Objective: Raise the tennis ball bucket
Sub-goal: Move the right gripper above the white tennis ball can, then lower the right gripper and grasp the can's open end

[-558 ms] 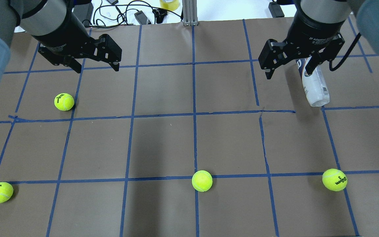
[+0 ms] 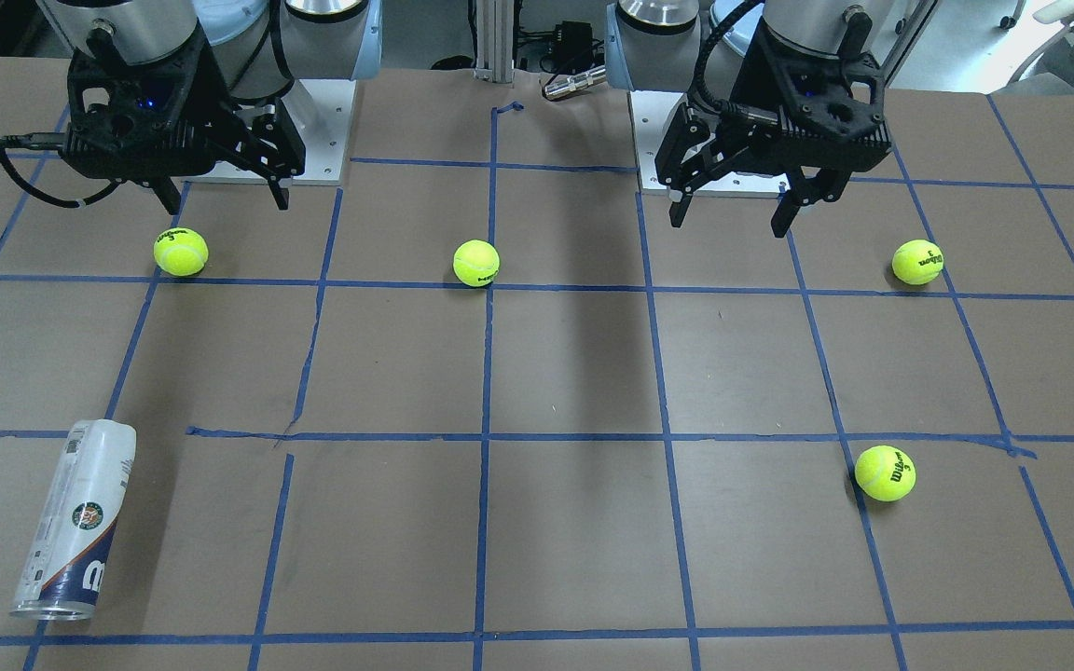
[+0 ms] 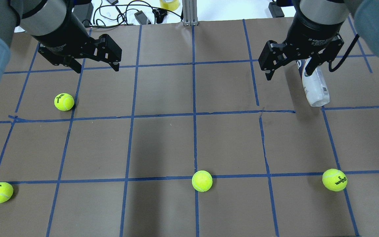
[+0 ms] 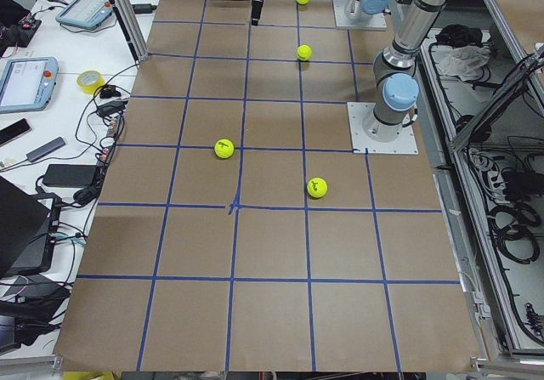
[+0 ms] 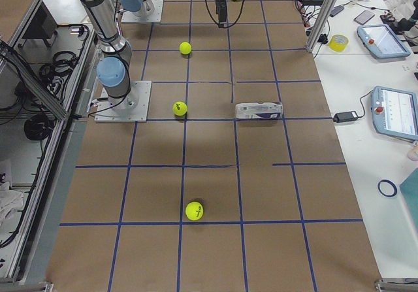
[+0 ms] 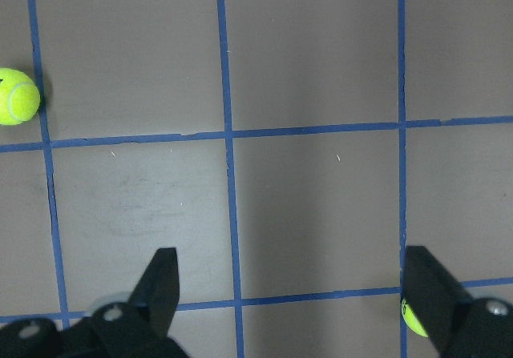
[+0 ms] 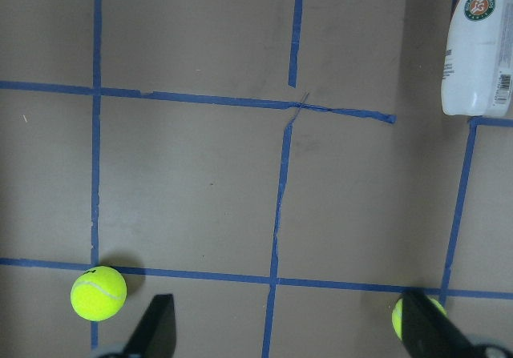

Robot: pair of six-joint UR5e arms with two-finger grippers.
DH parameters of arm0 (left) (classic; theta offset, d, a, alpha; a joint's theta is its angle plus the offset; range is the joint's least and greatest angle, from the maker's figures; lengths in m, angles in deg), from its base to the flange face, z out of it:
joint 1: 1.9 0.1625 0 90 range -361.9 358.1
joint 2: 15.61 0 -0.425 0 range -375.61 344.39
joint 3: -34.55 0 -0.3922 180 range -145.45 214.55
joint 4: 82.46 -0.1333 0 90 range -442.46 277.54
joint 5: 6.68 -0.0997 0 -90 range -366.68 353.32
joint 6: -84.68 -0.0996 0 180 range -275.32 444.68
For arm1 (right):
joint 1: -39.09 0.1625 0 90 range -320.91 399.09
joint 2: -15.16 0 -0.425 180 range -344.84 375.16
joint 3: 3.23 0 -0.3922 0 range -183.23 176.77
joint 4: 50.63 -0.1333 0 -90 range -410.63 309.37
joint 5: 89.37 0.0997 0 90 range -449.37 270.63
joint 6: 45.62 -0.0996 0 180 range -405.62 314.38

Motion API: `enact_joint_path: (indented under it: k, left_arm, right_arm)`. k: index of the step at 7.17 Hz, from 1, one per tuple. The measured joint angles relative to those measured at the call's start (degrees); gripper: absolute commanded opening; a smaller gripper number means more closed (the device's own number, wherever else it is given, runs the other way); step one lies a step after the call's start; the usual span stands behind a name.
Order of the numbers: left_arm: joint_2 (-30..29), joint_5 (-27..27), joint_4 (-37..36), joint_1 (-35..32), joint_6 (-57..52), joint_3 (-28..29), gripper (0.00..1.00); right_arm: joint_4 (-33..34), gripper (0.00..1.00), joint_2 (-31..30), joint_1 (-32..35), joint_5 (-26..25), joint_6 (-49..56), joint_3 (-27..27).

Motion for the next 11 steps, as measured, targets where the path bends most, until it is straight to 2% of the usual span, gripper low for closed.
enact_joint_path:
  k: [4, 7, 9, 11]
  left_arm:
    - [0.03, 0.0, 0.08, 0.0, 0.0, 0.0, 1.0]
    - [0.08, 0.0, 0.09, 0.0, 0.0, 0.0, 1.0]
    - [0.13, 0.02, 0.09, 0.0, 0.0, 0.0, 1.0]
    - [0.1, 0.11, -0.1, 0.1, 0.0, 0.0, 1.0]
  right_arm:
    - [0.54, 1.0, 4.09, -0.14, -0.2, 0.15, 5.14]
    - [0.41, 1.0, 6.63, -1.11, 0.08, -0.33, 6.11]
    - [0.87, 1.0, 12.98, -4.96, 0.15, 0.13, 9.43]
    - [2.78, 1.0, 22.83, -7.74, -2.06, 0.51, 18.22]
